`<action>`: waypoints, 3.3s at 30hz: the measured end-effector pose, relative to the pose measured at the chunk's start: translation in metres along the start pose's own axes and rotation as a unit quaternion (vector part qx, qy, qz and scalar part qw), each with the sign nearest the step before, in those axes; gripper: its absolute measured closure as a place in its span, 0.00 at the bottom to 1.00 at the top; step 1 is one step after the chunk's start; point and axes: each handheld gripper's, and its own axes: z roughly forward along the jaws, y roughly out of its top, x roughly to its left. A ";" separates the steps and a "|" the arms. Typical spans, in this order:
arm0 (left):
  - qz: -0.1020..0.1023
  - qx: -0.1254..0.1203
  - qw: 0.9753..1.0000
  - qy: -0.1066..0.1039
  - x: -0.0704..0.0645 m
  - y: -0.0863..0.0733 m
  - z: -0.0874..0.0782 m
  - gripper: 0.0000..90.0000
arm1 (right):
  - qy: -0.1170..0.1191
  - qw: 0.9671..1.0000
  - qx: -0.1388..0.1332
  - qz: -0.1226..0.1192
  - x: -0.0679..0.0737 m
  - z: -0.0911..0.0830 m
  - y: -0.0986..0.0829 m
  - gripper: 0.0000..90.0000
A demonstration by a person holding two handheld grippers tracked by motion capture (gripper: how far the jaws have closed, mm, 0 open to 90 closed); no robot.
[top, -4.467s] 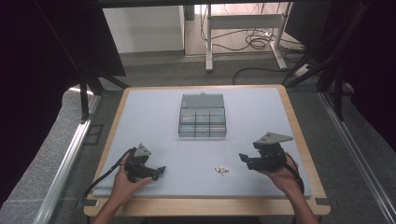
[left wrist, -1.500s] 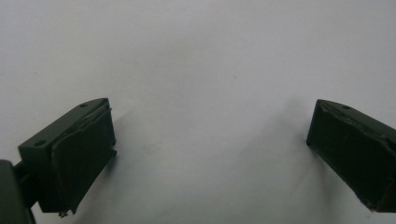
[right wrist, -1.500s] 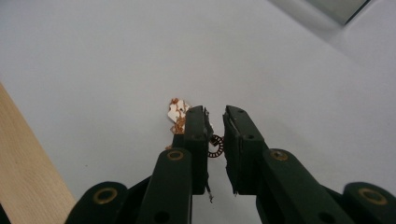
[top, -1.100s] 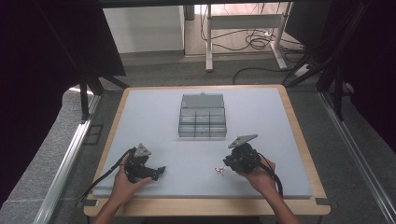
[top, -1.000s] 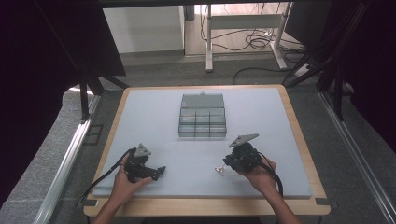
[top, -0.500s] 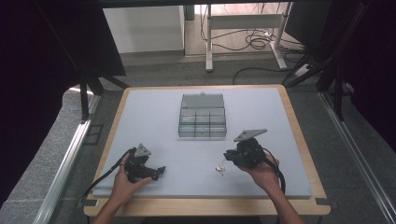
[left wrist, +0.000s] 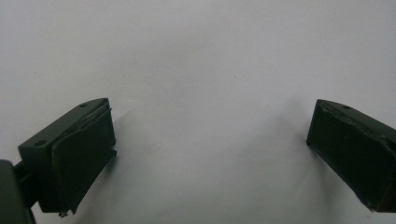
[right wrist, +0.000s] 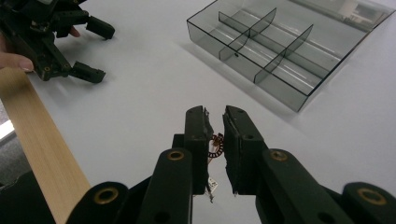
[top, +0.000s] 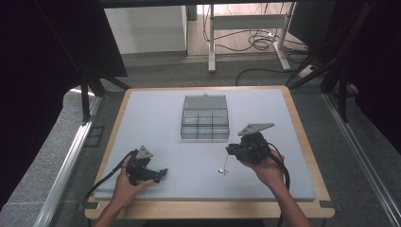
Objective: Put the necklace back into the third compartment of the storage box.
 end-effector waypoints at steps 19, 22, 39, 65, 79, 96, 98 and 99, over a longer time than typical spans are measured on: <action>0.001 0.001 1.000 0.000 0.000 0.000 0.000 0.01 | -0.005 0.999 -0.038 -0.005 -0.001 -0.023 0.032 0.87; 0.002 0.001 1.000 0.000 0.000 0.000 0.000 0.01 | -0.007 0.999 -0.045 -0.010 0.001 -0.027 0.040 0.87; 0.002 0.001 1.000 0.000 0.000 0.000 0.000 0.01 | -0.006 0.998 -0.064 -0.004 -0.001 -0.035 0.062 0.87; 0.002 0.003 1.000 0.000 0.000 0.000 0.000 0.01 | -0.021 0.997 -0.076 0.000 -0.006 -0.043 0.087 0.87; 0.002 0.003 1.000 -0.001 0.000 0.000 0.000 0.01 | -0.028 0.996 -0.087 0.014 -0.014 -0.047 0.098 0.87; 0.002 0.003 1.000 0.000 0.000 0.000 0.000 0.01 | -0.042 0.994 -0.094 0.022 -0.024 -0.043 0.111 0.87; 0.002 0.003 1.000 0.000 0.000 0.000 0.000 0.01 | -0.042 0.994 -0.097 0.025 -0.025 -0.043 0.112 0.87; 0.002 0.003 1.000 0.000 0.000 0.000 0.000 0.01 | -0.043 0.994 -0.097 0.026 -0.025 -0.043 0.113 0.87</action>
